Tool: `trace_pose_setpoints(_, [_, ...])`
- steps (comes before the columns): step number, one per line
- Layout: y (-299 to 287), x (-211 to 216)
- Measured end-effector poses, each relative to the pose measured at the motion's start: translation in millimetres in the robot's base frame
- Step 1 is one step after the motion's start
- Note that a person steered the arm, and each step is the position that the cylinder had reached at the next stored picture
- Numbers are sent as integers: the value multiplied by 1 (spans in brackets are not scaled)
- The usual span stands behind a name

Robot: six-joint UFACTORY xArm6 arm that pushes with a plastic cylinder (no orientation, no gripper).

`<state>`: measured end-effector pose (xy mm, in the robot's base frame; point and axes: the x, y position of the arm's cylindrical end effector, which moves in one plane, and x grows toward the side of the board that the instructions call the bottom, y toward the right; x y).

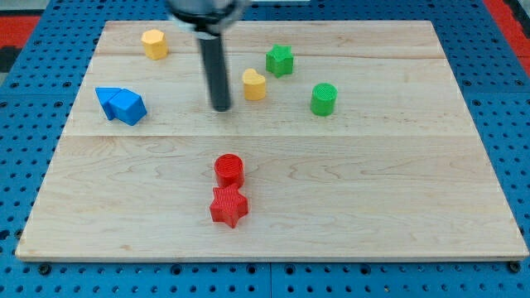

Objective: Move the yellow heart near to the yellow hexagon

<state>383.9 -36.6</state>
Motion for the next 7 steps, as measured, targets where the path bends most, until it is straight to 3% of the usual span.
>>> trace_pose_setpoints(1, [41,-25])
trace_pose_setpoints(2, [43,-45])
trace_pose_setpoints(4, [-25,-88])
trace_pose_setpoints(6, [15,-73])
trace_pose_setpoints(7, [24,-114])
